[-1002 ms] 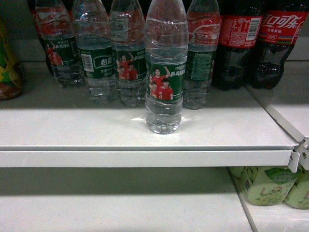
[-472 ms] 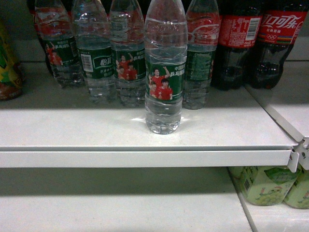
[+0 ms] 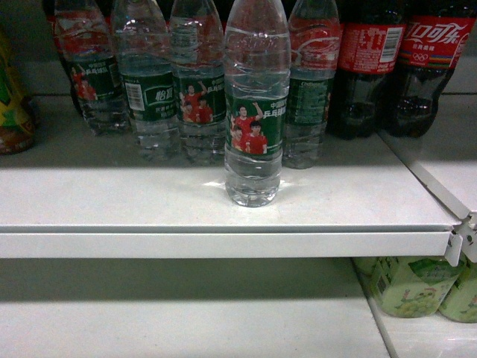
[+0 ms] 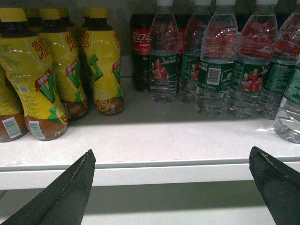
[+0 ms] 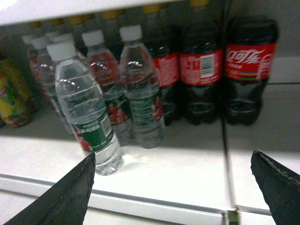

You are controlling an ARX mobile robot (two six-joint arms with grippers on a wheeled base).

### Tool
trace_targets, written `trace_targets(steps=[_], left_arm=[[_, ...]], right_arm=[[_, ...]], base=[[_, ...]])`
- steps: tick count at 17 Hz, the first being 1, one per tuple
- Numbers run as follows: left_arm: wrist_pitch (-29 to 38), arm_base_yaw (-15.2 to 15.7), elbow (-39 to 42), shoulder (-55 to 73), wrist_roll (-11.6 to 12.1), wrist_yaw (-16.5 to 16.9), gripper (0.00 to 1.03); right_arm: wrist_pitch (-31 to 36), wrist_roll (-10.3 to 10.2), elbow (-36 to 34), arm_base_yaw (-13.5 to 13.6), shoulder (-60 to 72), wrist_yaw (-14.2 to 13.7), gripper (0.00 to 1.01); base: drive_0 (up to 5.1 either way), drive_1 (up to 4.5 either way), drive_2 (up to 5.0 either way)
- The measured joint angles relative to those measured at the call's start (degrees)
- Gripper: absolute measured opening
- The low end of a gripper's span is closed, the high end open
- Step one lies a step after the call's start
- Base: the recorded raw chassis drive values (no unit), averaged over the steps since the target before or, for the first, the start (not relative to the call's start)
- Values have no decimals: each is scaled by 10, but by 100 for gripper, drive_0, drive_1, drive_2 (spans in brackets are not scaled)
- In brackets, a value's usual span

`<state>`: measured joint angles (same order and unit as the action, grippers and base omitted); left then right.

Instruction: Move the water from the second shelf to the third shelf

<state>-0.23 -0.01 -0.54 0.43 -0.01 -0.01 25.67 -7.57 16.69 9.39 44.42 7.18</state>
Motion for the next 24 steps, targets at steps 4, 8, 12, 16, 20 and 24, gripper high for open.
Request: trace_targets(steps=[4, 8, 12, 16, 20, 24], left_arm=[[0, 0, 0, 0, 0, 0, 98], [0, 0, 0, 0, 0, 0, 98], [0, 0, 0, 0, 0, 0, 98], [0, 0, 0, 0, 0, 0, 98], [0, 0, 0, 0, 0, 0, 98], [0, 0, 0, 0, 0, 0, 98]], right_arm=[[37, 0, 24, 61, 99, -19, 98], [65, 0, 44, 113, 165, -40, 98], [88, 1, 66, 155, 220, -53, 98], [129, 14, 103, 205, 306, -80, 98], [142, 33, 174, 233, 407, -102, 98], [107, 4, 263, 240, 479, -99, 98]], base=[[0, 0, 0], [0, 0, 0], [0, 0, 0], [0, 0, 0], [0, 0, 0], [0, 0, 0]])
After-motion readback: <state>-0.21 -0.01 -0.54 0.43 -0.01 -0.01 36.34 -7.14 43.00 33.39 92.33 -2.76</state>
